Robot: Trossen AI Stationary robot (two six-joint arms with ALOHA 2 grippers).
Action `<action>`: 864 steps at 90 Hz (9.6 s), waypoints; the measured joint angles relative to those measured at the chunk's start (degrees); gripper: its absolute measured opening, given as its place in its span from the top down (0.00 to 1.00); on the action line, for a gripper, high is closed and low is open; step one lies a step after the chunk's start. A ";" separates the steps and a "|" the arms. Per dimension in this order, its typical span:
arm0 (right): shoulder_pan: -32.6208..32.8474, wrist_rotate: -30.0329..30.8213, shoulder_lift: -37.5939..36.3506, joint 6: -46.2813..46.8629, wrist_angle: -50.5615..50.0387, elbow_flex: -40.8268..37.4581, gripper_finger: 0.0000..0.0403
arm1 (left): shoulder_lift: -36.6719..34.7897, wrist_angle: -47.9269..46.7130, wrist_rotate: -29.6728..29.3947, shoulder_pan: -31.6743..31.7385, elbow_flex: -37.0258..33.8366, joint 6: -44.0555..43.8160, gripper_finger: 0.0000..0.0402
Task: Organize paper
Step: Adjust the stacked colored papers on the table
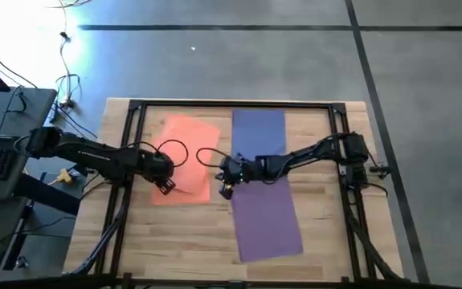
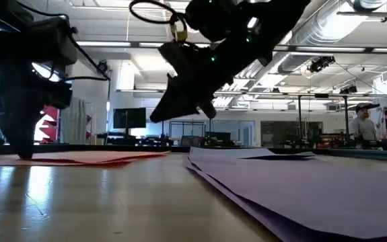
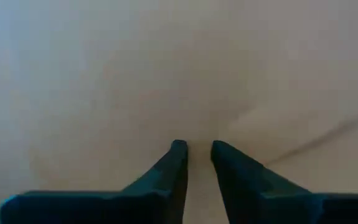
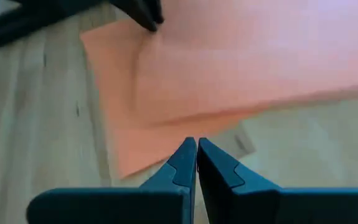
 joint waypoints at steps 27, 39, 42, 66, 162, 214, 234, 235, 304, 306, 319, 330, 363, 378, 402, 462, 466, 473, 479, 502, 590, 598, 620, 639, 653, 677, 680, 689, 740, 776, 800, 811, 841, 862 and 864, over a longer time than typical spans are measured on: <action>0.48 0.05 1.11 0.02 -1.14 0.01 1.00 | -1.84 -7.12 -9.04 -9.47 9.20 -5.87 0.98; 0.39 -0.36 1.16 -0.16 -1.21 0.00 1.00 | -1.21 -18.84 -21.41 -6.15 11.41 -10.70 1.00; 0.37 -0.70 1.16 -0.46 -1.41 0.00 1.00 | -0.71 -21.29 -23.03 -4.44 11.02 -11.60 1.00; 0.35 -3.66 2.58 -3.06 -0.48 0.10 1.00 | 3.80 -16.97 -26.86 12.03 8.89 -0.53 1.00; 0.33 3.43 10.38 -0.48 -17.33 12.61 1.00 | 5.94 -20.27 8.61 -6.09 11.58 -11.33 1.00; 3.00 -8.54 9.60 -4.38 -19.85 12.59 1.00 | 24.80 -21.40 18.61 -20.07 12.29 -21.90 1.00; 4.09 -9.92 9.63 -6.18 -17.40 12.59 1.00 | 30.23 -18.84 20.23 -23.17 19.30 -18.71 1.00; 4.14 -10.00 9.64 -6.25 -17.17 12.59 1.00 | 30.21 -18.34 20.42 -23.34 19.91 -18.40 1.00; 4.04 -1.43 8.98 -2.80 -23.44 12.66 1.00 | 29.21 -11.54 17.13 -32.55 20.37 -29.81 1.00; 4.01 -2.04 9.19 -2.81 -23.21 12.67 1.00 | 29.18 -11.33 16.91 -32.47 19.93 -29.89 1.00; 4.08 -6.58 9.86 -3.06 -21.67 12.76 1.00 | 29.02 -11.81 14.98 -30.91 18.49 -27.85 1.00; 4.50 -9.38 10.15 -4.24 -19.34 12.74 1.00 | 29.14 -15.73 8.50 -28.43 18.31 -23.14 1.00; 4.94 -13.04 10.26 -4.30 -15.54 12.63 1.00 | 26.87 -24.36 -12.47 -24.30 17.64 -17.46 1.00; 4.96 -9.06 9.20 -4.11 -15.01 12.63 1.00 | 25.60 -24.41 -15.83 -20.97 17.39 -15.46 1.00; 2.26 1.50 5.71 -2.66 -16.97 12.63 1.00 | 25.43 -34.82 -18.46 -16.44 18.19 -17.85 1.00; -10.77 2.21 9.98 1.26 -22.75 12.77 1.00 | 24.48 -19.81 -20.45 -11.47 8.27 -2.18 1.00; -10.80 2.56 10.11 0.21 -21.07 12.68 1.00 | 24.42 -19.55 -20.81 -11.50 8.23 -1.05 1.00; -11.00 3.15 10.39 -1.76 -17.63 12.61 1.00 | 24.44 -19.11 -21.63 -11.50 8.17 0.51 1.00; -11.52 3.04 10.81 -2.56 -14.94 12.59 1.00 | 24.46 -18.85 -22.22 -11.50 8.17 0.97 1.00; -12.00 9.65 10.64 -5.52 -12.35 12.57 1.00 | 24.20 -16.73 -26.73 -12.57 8.88 1.57 1.00; 19.14 -0.42 11.48 -41.70 1.05 12.66 0.47 | 9.15 -29.94 -37.26 -35.10 20.58 -17.33 1.00; 19.13 5.14 14.26 -40.14 3.17 12.66 0.30 | 9.19 -25.90 -38.14 -37.27 19.98 -17.90 1.00; 16.88 8.65 17.69 -36.01 4.74 12.86 0.19 | 9.64 -18.19 -39.27 -40.66 18.24 -17.83 1.00; 12.93 1.60 17.80 -30.45 2.84 12.93 0.26 | 9.61 -13.91 -39.21 -42.45 18.24 -13.90 1.00; 11.68 0.44 18.64 -27.66 1.98 12.96 0.38 | 9.84 -10.43 -39.26 -43.57 18.24 -11.14 1.00; 12.28 -0.14 18.78 -26.37 1.91 12.83 0.73 | 9.85 -9.69 -41.79 -46.47 18.26 -4.72 1.00; 12.36 -0.14 18.80 -26.36 2.04 12.81 0.77 | 10.04 -9.71 -41.87 -46.92 18.28 -1.78 1.00; 12.37 -0.24 18.78 -24.85 2.52 12.76 0.91 | 10.59 -9.54 -41.88 -47.74 18.29 5.52 1.00; 11.64 7.79 9.50 -15.95 -10.39 17.70 0.61 | 10.93 -21.46 -34.95 -42.71 11.18 -37.66 1.00; 1.26 15.03 12.25 4.97 -23.95 16.79 0.61 | 10.81 -0.43 -27.11 -36.81 0.73 -37.08 1.00; 3.92 11.17 12.90 3.63 -23.49 17.03 0.66 | 10.66 15.69 -17.92 -39.23 2.78 -23.42 1.00; 5.46 12.01 12.35 3.63 -25.08 17.09 0.66 | 10.58 8.39 -17.03 -39.71 5.99 -24.40 1.00; 7.10 20.23 11.42 4.92 -39.61 22.85 0.66 | 10.58 -4.78 -11.12 -40.53 8.40 -31.60 1.00; 7.61 13.14 11.02 7.75 -48.29 22.87 0.66 | 10.61 -2.53 -9.76 -43.56 8.38 -36.31 1.00; 7.76 12.41 11.02 7.77 -47.83 22.45 0.66 | 10.61 -1.50 -9.75 -43.96 8.33 -36.69 1.00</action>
